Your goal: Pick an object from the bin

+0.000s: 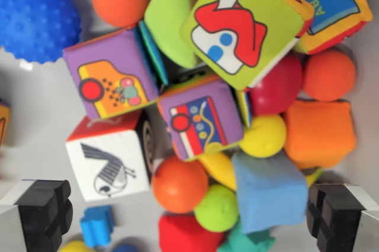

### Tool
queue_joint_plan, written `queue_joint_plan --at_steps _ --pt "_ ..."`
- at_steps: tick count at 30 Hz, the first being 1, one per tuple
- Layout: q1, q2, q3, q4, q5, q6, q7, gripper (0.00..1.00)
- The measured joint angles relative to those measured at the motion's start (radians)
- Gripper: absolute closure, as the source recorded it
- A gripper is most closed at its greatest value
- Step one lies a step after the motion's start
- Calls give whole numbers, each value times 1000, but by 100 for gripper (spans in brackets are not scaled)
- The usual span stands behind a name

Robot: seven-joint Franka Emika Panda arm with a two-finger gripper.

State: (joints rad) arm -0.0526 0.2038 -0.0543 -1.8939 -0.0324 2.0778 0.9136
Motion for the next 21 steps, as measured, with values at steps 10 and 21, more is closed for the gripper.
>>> queue_joint_plan --at_steps 10,21 --pt "0 59 -17 16 20 44 137 0" --pt "0 148 -42 49 54 102 330 0"
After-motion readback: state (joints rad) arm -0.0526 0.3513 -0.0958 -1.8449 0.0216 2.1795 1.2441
